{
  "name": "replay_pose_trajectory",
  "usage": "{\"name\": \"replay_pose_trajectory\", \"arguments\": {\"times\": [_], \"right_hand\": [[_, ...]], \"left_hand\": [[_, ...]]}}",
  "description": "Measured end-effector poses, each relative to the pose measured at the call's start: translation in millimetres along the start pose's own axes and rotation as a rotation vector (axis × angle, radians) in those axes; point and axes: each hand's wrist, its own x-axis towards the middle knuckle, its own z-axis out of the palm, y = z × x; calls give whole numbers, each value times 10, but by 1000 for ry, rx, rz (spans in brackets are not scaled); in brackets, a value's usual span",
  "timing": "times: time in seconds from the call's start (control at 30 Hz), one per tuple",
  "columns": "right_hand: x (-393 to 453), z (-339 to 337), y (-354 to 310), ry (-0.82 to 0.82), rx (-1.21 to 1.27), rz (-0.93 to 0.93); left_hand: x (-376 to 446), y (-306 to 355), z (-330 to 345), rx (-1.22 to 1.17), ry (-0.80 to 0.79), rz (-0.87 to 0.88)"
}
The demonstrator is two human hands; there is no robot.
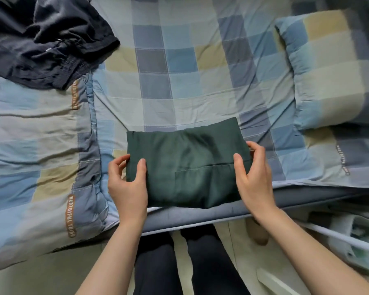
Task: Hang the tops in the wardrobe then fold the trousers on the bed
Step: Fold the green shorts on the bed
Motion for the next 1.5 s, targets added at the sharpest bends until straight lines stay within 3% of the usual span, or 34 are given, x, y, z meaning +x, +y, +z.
{"name": "replay_pose_trajectory", "arguments": {"times": [0.23, 0.43, 0.77, 0.97, 1.5], "right_hand": [[-818, -449, -554, 223, -2, 62], [-1632, -493, -871, 507, 17, 186], [-2808, -780, -915, 803, 83, 344], [-3926, -1117, -665, 1037, 16, 503], [-7396, -1826, -1, 1423, -43, 963]], "left_hand": [[-310, 590, -606, 1, -119, 138], [-374, 898, -1024, 48, -368, 239], [-895, 1222, -1181, 109, -696, 457], [-1845, 1076, -1165, 122, -970, 472], [-5193, 165, -1812, 252, -1592, 598]]}}
